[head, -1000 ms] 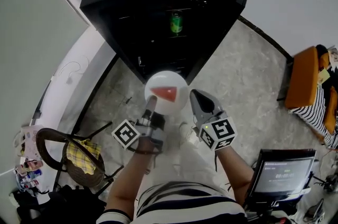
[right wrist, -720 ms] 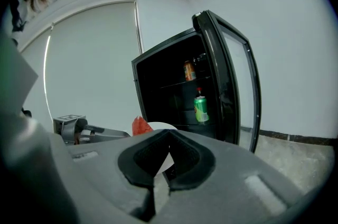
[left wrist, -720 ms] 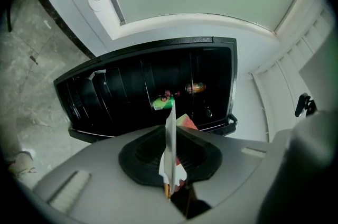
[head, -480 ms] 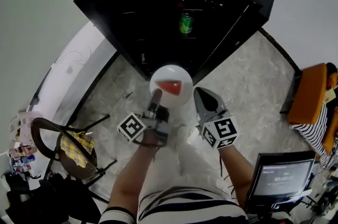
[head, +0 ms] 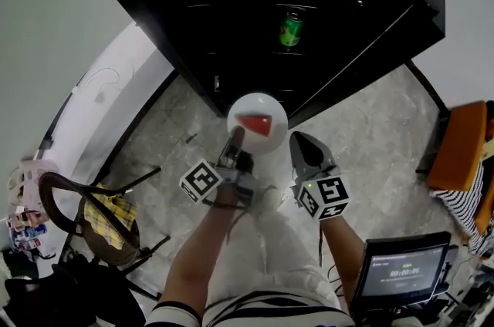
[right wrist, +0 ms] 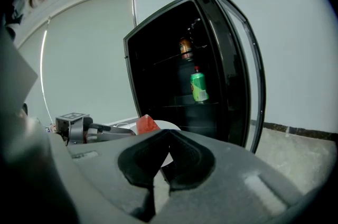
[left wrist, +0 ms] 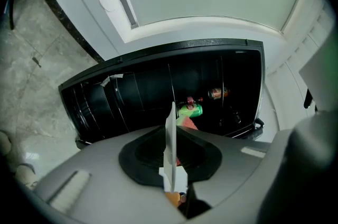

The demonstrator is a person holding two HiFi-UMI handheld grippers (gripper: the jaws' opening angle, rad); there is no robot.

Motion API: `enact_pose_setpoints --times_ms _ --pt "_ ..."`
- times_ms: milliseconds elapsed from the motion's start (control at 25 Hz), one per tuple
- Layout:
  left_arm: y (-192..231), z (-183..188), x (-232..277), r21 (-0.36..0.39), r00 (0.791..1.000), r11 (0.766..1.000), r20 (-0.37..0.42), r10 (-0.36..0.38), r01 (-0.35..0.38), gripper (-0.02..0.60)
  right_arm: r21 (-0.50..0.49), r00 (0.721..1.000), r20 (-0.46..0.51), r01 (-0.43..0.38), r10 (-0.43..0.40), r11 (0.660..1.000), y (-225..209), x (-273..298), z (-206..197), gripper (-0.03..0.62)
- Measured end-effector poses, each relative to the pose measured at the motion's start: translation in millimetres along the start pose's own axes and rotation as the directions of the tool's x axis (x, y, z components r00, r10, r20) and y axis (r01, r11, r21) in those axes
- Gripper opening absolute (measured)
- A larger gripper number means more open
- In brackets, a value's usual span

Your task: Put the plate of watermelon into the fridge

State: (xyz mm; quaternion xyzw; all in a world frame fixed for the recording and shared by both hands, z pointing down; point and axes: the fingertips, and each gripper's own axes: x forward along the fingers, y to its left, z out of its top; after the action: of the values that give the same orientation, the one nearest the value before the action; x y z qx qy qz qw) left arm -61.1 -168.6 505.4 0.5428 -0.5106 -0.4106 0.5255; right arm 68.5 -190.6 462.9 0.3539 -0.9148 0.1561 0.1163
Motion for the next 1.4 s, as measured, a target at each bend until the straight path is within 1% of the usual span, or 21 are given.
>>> enact_pose_setpoints --times_ms 80,280,360,440,640,800,960,1120,1400 --pt "8 1 4 -0.016 1.0 1.0 -0.001 -0.02 0.02 0.04 0.005 1.0 -0.005 0.004 -0.004 1.0 -1 8 -14 -0.003" --pt "40 8 16 -0.01 0.999 0.999 0.003 -0.036 0.036 0.04 0.015 1.0 0.002 0.014 -0.014 1.0 -6 30 -45 -0.003" --pt "55 12 21 -0.023 0.999 0.999 0.012 -0.031 0.031 0.04 0.022 1.0 0.011 0.017 -0.017 1.0 -8 40 -56 -0.003" --pt "63 16 29 -0.044 0.998 0.998 0.027 -0.052 0.054 0.04 0.019 1.0 0.019 0.018 -0.019 1.0 -12 51 -64 -0.003" --pt "91 25 48 -0.078 0.996 0.994 0.053 -0.072 0.076 0.04 0.01 0.999 0.04 0.026 -0.026 1.0 -23 75 -80 -0.003" --pt "119 35 61 -0.098 0.995 0.993 0.089 -0.053 0.062 0.04 -0.014 0.999 0.049 0.019 -0.019 1.0 -26 91 -92 -0.003" --pt "134 43 79 -0.11 0.991 0.991 0.117 -0.067 0.08 0.04 -0.047 0.998 0.064 0.01 -0.007 0.999 -29 108 -101 -0.003" --pt "148 49 93 -0.12 0.988 0.989 0.137 -0.076 0.092 0.04 -0.047 0.996 0.093 -0.004 0.008 0.999 -29 123 -107 -0.003" --pt "163 48 109 -0.114 0.988 0.989 0.131 -0.081 0.096 0.038 -0.054 0.992 0.123 -0.008 0.015 0.998 -30 137 -120 -0.003"
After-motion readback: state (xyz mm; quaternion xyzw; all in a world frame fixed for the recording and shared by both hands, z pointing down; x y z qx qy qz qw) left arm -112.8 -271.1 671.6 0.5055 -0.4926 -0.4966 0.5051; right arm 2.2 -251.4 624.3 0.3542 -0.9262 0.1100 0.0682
